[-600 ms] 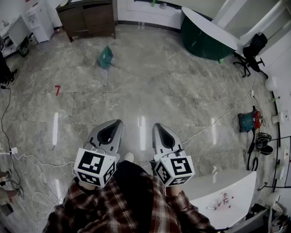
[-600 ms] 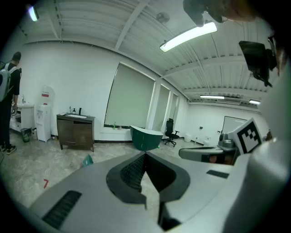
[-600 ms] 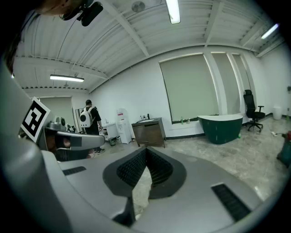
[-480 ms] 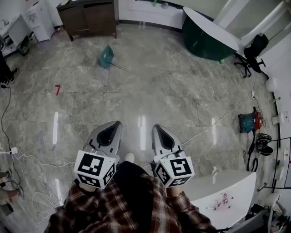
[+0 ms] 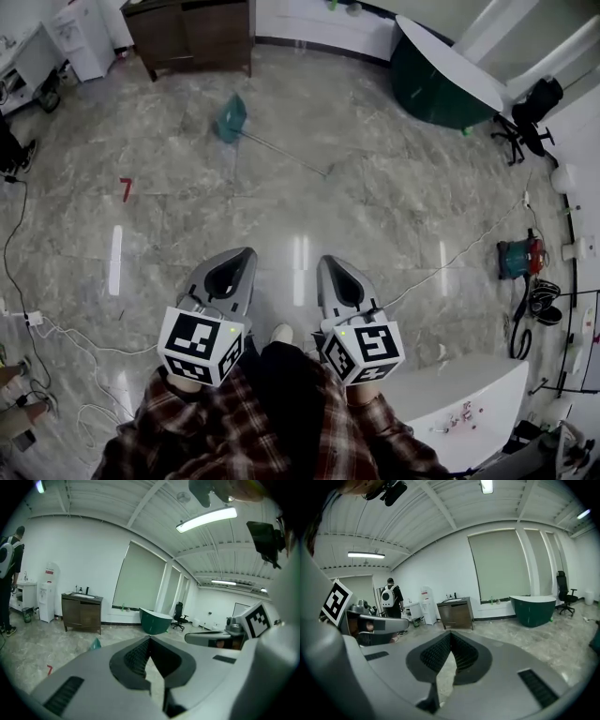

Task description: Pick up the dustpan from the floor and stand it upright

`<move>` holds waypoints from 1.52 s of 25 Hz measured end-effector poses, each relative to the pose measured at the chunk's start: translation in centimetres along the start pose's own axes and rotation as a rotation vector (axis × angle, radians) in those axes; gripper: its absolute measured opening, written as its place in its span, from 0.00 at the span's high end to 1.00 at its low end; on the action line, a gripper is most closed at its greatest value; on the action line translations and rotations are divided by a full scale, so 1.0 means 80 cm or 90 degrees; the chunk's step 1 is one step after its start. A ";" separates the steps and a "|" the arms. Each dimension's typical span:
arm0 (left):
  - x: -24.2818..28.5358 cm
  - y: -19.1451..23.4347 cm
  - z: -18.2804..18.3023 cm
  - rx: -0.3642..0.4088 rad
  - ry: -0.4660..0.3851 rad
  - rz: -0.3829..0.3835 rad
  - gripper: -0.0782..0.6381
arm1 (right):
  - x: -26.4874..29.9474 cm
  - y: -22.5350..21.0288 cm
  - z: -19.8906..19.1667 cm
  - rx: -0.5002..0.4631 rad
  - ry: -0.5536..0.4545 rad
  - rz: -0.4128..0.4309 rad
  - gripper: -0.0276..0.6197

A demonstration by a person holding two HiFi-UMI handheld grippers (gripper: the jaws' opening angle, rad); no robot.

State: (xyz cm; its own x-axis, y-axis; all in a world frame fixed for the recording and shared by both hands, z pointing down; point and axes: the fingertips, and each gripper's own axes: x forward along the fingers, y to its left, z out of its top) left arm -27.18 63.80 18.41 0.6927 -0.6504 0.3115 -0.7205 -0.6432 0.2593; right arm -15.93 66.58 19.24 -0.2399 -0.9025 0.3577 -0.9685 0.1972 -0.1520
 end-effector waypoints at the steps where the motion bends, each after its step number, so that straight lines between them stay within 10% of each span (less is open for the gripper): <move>1: 0.003 0.019 0.007 0.000 -0.001 0.000 0.89 | 0.017 0.008 0.006 -0.001 0.000 -0.001 0.94; 15: 0.034 0.208 0.066 0.013 0.000 -0.031 0.89 | 0.175 0.059 0.053 0.003 -0.005 -0.069 0.94; 27: 0.115 0.266 0.070 -0.013 0.035 -0.011 0.89 | 0.259 -0.008 0.063 0.026 0.026 -0.086 0.94; 38: 0.293 0.292 0.174 0.017 0.019 -0.008 0.89 | 0.363 -0.142 0.156 0.026 -0.001 -0.094 0.94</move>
State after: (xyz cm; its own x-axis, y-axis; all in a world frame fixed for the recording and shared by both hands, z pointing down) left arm -27.32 27.87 19.04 0.7005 -0.6297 0.3359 -0.7101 -0.6621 0.2397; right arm -11.03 33.37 19.83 -0.0946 -0.9209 0.3781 -0.9898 0.0463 -0.1348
